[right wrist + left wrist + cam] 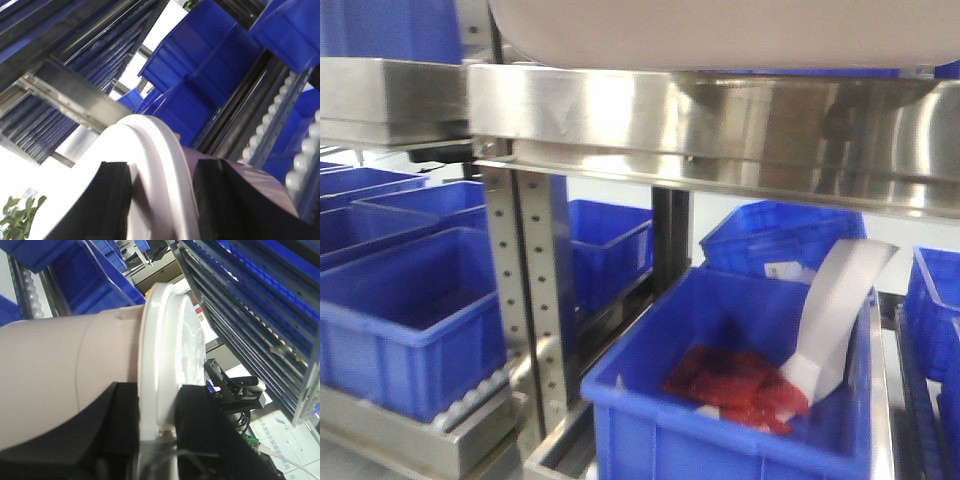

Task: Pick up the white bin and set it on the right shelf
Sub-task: 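Carry the bin up to the shelf level above the blue bins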

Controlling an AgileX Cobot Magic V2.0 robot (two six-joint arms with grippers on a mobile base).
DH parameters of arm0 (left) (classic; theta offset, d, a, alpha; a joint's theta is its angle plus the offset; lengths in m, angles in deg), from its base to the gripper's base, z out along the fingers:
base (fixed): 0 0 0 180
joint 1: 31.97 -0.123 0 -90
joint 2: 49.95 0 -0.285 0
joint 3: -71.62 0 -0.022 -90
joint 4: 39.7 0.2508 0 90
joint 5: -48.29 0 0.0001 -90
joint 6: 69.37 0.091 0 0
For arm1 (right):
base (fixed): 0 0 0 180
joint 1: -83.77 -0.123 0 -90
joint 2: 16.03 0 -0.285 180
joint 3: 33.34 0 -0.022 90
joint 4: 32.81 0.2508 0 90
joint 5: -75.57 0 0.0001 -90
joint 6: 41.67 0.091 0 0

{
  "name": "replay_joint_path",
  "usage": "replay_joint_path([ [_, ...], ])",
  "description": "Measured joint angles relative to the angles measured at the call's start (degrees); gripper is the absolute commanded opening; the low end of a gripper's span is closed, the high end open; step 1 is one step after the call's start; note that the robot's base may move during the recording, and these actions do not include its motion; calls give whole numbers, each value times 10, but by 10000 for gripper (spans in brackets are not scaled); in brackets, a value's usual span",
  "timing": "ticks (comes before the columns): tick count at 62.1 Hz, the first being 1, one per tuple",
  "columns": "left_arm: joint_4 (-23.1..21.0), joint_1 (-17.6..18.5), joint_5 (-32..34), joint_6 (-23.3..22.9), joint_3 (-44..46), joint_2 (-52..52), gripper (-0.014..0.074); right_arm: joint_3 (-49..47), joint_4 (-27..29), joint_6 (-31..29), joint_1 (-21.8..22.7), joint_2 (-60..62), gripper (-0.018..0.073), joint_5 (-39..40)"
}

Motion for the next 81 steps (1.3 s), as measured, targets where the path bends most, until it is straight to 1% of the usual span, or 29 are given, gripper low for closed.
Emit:
replay_joint_path([
  [81, 0, 0, -1, 0, 0, 0, -126, 0, 1, 0, 0, 0, 62, 1],
])
